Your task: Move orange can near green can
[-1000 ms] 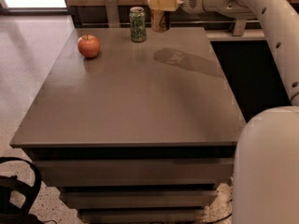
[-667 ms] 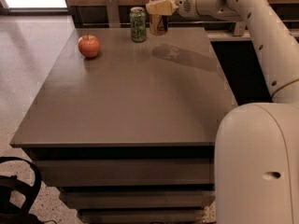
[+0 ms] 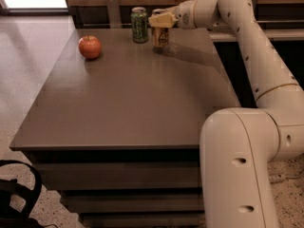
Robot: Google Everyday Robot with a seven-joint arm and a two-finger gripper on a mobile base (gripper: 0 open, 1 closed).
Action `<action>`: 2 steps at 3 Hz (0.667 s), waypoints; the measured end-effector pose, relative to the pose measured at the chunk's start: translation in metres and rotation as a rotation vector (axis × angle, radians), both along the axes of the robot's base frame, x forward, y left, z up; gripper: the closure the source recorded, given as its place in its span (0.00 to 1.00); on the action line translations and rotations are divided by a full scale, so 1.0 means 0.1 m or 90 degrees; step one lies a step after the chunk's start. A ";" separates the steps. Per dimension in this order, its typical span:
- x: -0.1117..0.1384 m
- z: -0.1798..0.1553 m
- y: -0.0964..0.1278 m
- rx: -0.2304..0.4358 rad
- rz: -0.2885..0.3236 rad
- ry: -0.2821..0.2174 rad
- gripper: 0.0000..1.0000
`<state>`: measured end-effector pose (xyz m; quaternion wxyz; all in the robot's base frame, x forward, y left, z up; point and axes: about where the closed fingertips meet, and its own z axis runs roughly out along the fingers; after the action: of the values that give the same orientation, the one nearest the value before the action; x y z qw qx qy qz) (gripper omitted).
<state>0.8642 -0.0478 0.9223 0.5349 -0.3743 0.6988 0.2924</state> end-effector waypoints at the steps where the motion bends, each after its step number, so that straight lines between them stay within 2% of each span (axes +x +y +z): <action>1: 0.09 -0.20 0.00 0.011 -0.005 0.027 1.00; 2: 0.17 -0.29 -0.04 0.005 -0.023 0.034 0.81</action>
Offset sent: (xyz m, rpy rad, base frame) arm 0.0315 -0.0200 -0.0322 -0.0035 0.0582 -0.0821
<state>0.8813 -0.0521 0.8932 0.5227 -0.3515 0.7181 0.2958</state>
